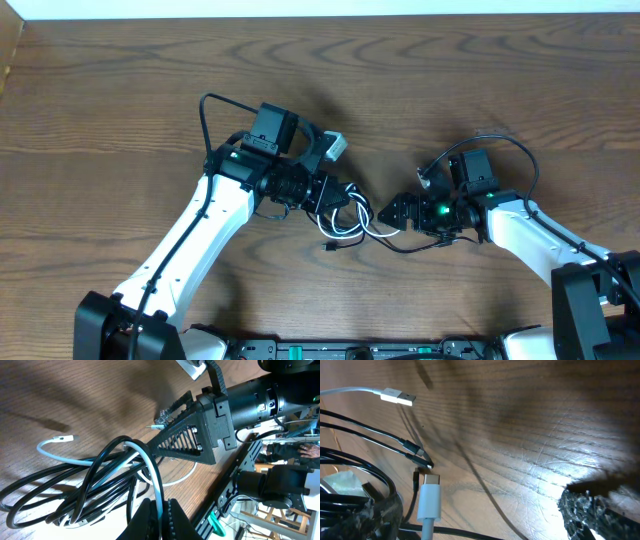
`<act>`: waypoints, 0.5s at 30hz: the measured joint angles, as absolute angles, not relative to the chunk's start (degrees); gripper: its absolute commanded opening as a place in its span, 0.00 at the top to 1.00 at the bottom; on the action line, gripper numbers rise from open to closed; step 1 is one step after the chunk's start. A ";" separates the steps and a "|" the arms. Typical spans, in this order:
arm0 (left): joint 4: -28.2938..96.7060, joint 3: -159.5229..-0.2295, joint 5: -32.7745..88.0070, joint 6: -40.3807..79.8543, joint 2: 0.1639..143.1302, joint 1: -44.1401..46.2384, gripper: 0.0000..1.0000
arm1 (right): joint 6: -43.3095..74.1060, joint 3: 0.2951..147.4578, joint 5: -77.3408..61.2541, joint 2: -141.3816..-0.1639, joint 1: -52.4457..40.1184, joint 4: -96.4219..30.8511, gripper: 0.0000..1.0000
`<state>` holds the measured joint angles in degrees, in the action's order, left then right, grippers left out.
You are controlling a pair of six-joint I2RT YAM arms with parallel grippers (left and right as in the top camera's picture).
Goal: Untangle cables
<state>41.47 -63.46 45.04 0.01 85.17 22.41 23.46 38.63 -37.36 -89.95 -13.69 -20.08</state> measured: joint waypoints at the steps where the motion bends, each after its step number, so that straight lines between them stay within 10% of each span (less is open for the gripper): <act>1: 41.47 -63.46 45.04 0.01 85.17 22.39 0.93 | 23.46 38.63 -37.36 -89.95 -13.69 -20.08 0.01; 15: 41.47 -63.46 45.04 0.03 85.17 22.41 0.92 | 23.46 38.63 -37.36 -89.95 -13.69 -20.08 0.01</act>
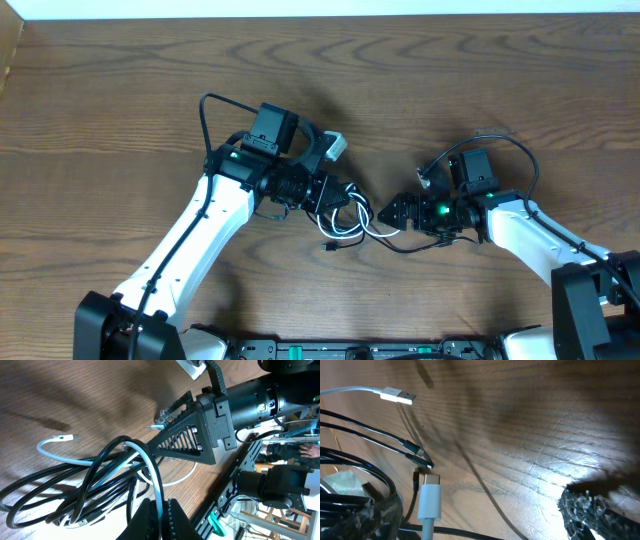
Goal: Untangle cables
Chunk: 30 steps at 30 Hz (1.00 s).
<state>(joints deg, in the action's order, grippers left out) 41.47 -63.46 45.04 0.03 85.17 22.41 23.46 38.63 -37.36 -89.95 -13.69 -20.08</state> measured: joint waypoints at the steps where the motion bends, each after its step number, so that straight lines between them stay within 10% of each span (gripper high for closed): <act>1: 41.47 -63.46 45.06 0.03 85.17 22.41 0.92 | 23.46 38.63 -37.36 -89.95 -13.69 -20.08 0.01; 30: 38.63 -63.46 38.70 0.14 85.17 22.41 0.92 | 23.49 38.63 -37.34 -89.95 -13.69 -20.08 0.01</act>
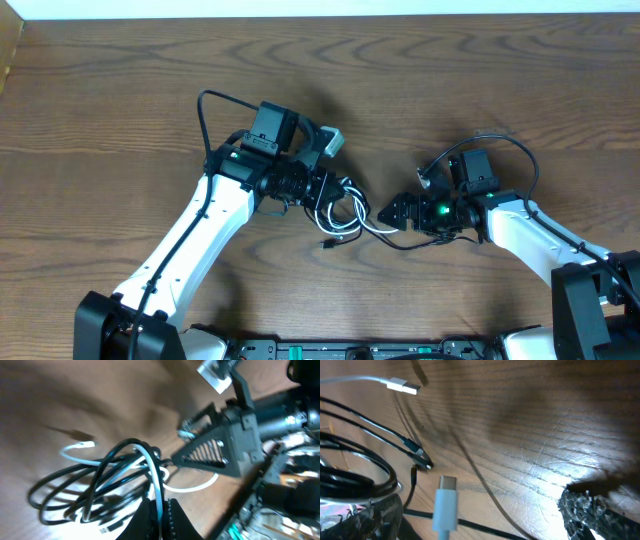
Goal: Untangle cables
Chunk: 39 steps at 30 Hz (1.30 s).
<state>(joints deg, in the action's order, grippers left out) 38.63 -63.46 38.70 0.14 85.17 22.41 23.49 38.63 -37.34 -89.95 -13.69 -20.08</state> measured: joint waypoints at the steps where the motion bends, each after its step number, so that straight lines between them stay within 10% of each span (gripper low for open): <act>1: 37.78 -63.46 38.04 0.21 85.17 22.41 0.92 | 23.46 38.63 -37.34 -89.95 -13.69 -20.08 0.01; 39: 32.93 -63.44 22.94 0.14 85.17 22.41 0.92 | 23.49 38.63 -37.32 -89.95 -13.69 -20.08 0.01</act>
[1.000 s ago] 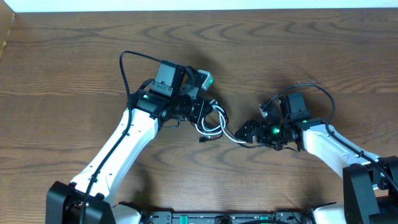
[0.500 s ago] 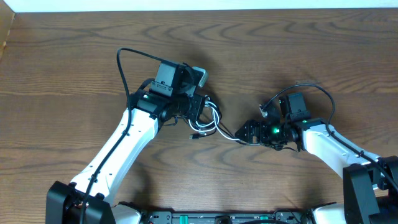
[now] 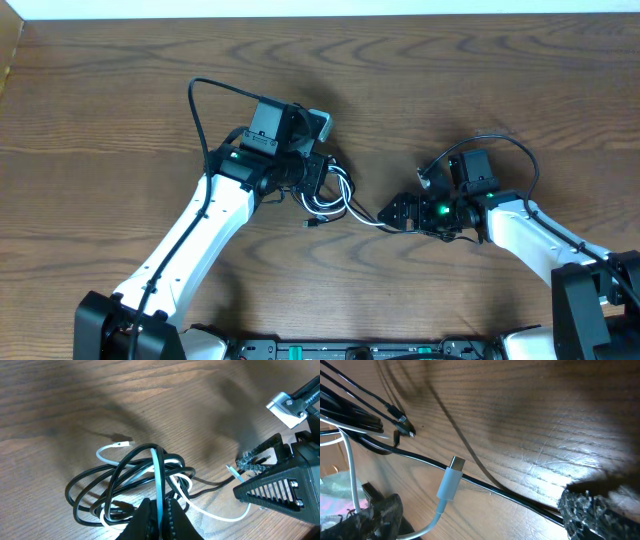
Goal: Untangle cables
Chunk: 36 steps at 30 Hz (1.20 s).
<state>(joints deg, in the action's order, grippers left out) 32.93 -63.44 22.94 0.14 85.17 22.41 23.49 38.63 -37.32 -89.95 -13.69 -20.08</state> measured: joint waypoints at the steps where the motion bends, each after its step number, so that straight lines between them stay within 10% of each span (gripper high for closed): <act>1: 32.95 -63.46 22.94 0.14 85.17 22.41 0.92 | 23.49 38.63 -37.32 -89.95 -13.69 -20.08 0.01; 36: 33.65 -63.44 21.87 -1.50 85.17 22.41 0.92 | 29.58 38.15 -36.53 -90.63 -13.67 -5.74 0.09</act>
<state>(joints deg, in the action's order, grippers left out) 33.65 -63.44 21.87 -1.50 85.17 22.41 29.58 38.15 -36.53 -90.63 -13.67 -5.74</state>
